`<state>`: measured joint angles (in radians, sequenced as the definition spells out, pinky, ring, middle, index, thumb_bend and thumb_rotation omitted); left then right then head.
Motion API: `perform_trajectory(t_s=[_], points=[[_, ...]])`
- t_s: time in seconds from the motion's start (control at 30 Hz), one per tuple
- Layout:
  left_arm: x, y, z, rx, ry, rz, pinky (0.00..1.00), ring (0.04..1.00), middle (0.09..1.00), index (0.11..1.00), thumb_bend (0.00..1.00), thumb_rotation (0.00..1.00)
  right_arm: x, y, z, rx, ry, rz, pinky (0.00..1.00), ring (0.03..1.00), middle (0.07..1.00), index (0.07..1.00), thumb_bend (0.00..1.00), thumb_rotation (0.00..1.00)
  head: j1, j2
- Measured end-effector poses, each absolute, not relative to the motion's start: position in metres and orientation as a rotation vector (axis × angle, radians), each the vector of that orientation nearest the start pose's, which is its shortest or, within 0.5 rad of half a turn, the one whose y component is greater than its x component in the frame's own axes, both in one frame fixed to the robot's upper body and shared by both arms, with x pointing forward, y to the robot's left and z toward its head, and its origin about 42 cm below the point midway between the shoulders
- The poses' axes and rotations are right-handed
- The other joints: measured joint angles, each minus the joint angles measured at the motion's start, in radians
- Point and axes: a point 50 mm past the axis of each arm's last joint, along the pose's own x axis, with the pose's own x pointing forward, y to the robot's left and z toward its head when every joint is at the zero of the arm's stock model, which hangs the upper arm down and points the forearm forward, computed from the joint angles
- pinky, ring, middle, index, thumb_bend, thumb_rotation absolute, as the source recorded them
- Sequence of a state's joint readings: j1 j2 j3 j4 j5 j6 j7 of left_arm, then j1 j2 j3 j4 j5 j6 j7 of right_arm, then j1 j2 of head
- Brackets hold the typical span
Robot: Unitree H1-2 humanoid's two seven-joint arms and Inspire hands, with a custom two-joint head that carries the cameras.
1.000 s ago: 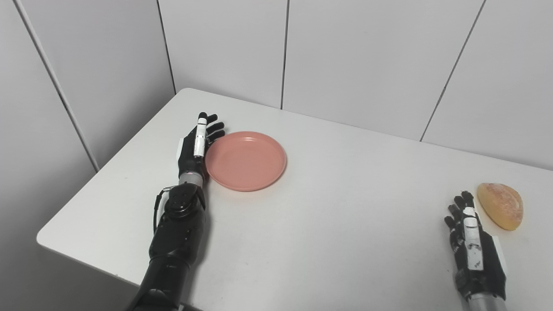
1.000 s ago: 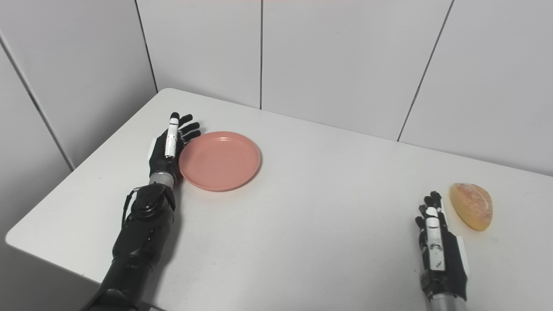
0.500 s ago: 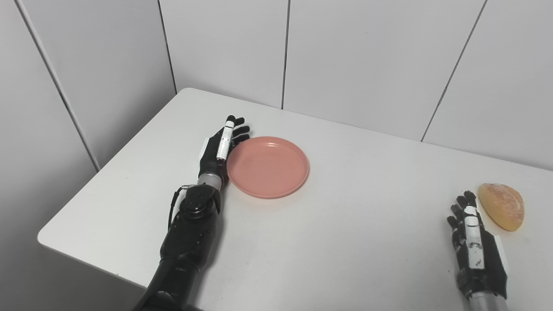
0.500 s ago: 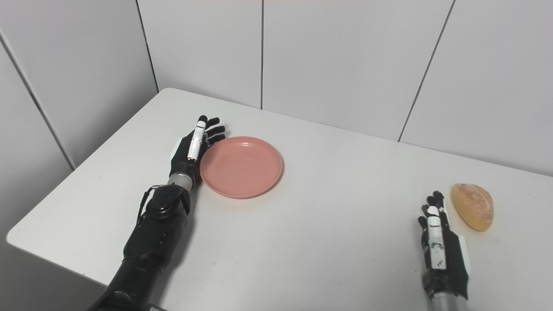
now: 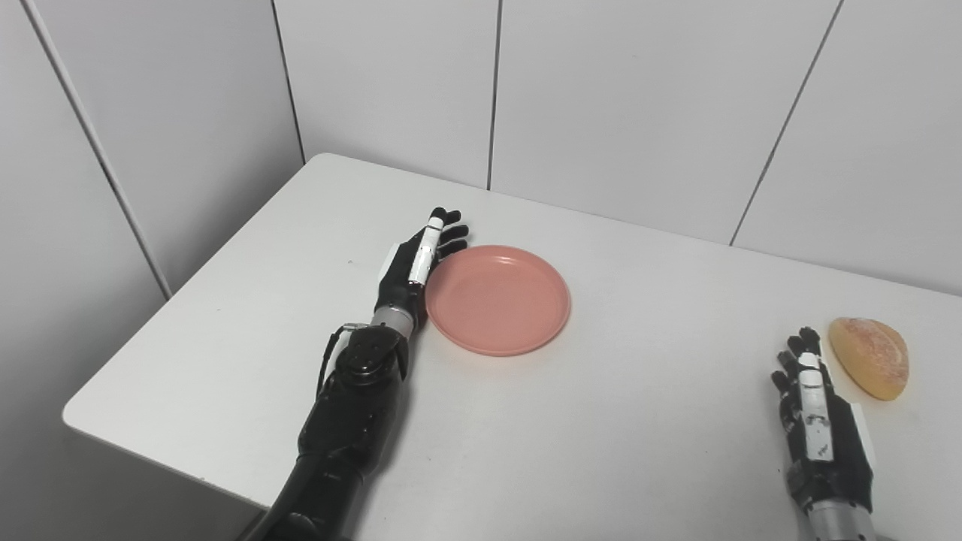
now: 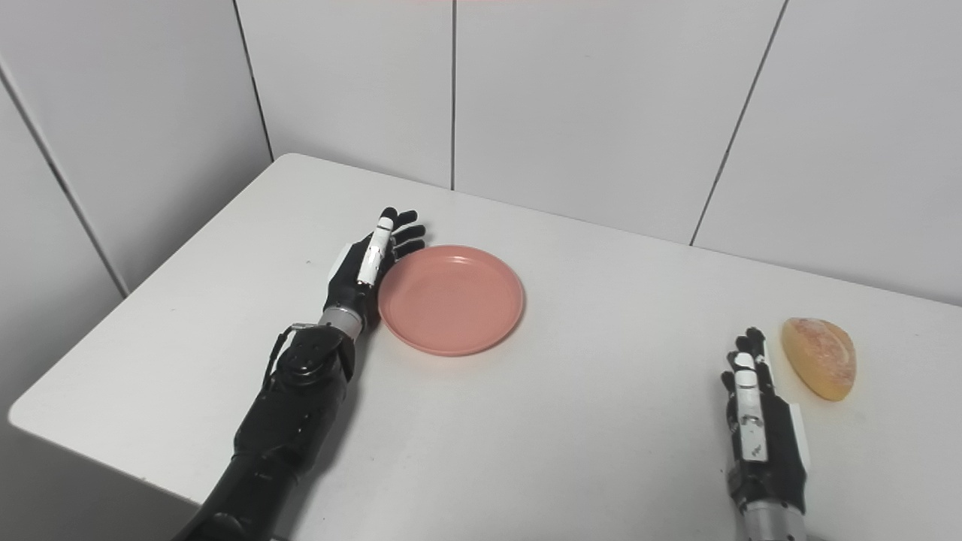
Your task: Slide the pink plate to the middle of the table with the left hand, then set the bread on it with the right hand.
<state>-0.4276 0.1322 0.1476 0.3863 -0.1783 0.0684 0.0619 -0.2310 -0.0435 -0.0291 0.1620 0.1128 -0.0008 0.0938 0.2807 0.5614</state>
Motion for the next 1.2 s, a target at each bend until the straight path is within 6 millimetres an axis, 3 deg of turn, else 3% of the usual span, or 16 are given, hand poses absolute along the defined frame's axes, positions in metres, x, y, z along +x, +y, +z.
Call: perform_trajectory(t_s=[0.27, 0.57, 0.63, 0.87, 0.97, 1.0, 1.07, 1.2], points=[[0.420, 0.254, 0.135, -0.126, 0.038, 0.108, 0.82, 0.829, 0.816, 0.807, 0.43, 0.97, 0.361, -0.198, 0.124, 0.094, -0.066, 0.113, 1.00, 1.000, 1.000, 1.000, 0.56, 0.91, -0.074, 0.015], [0.416, 0.223, 0.133, -0.198, 0.036, 0.051, 0.85, 0.839, 0.813, 0.806, 0.42, 0.99, 0.360, -0.187, 0.132, 0.110, -0.094, 0.106, 1.00, 1.000, 1.000, 1.000, 0.48, 0.90, -0.231, 0.044], [0.414, 0.218, 0.133, -0.220, 0.041, 0.034, 0.86, 0.841, 0.814, 0.808, 0.42, 1.00, 0.360, -0.183, 0.135, 0.113, -0.105, 0.112, 1.00, 1.000, 1.000, 1.000, 0.49, 0.90, -0.232, 0.044], [0.407, 0.213, 0.131, -0.238, 0.042, -0.008, 0.86, 0.840, 0.816, 0.803, 0.41, 1.00, 0.359, -0.174, 0.135, 0.109, -0.102, 0.108, 1.00, 1.000, 1.000, 1.000, 0.51, 0.87, -0.342, 0.055], [0.402, 0.209, 0.130, -0.247, 0.041, -0.014, 0.85, 0.830, 0.807, 0.794, 0.42, 0.96, 0.359, -0.169, 0.135, 0.114, -0.102, 0.111, 1.00, 1.000, 1.000, 1.000, 0.52, 0.88, -0.363, 0.055], [0.401, 0.207, 0.130, -0.252, 0.041, -0.015, 0.83, 0.809, 0.789, 0.778, 0.43, 0.89, 0.359, -0.168, 0.135, 0.111, -0.102, 0.110, 1.00, 1.000, 1.000, 1.000, 0.52, 0.89, -0.383, 0.055], [0.398, 0.201, 0.128, -0.268, 0.042, -0.014, 0.82, 0.804, 0.784, 0.770, 0.44, 0.83, 0.359, -0.167, 0.135, 0.109, -0.103, 0.109, 1.00, 1.000, 1.000, 1.000, 0.53, 0.89, -0.396, 0.054], [0.395, 0.190, 0.127, -0.287, 0.038, -0.032, 0.85, 0.851, 0.834, 0.821, 0.43, 0.92, 0.359, -0.163, 0.136, 0.112, -0.104, 0.108, 1.00, 1.000, 1.000, 1.000, 0.55, 0.88, -0.433, 0.046]])
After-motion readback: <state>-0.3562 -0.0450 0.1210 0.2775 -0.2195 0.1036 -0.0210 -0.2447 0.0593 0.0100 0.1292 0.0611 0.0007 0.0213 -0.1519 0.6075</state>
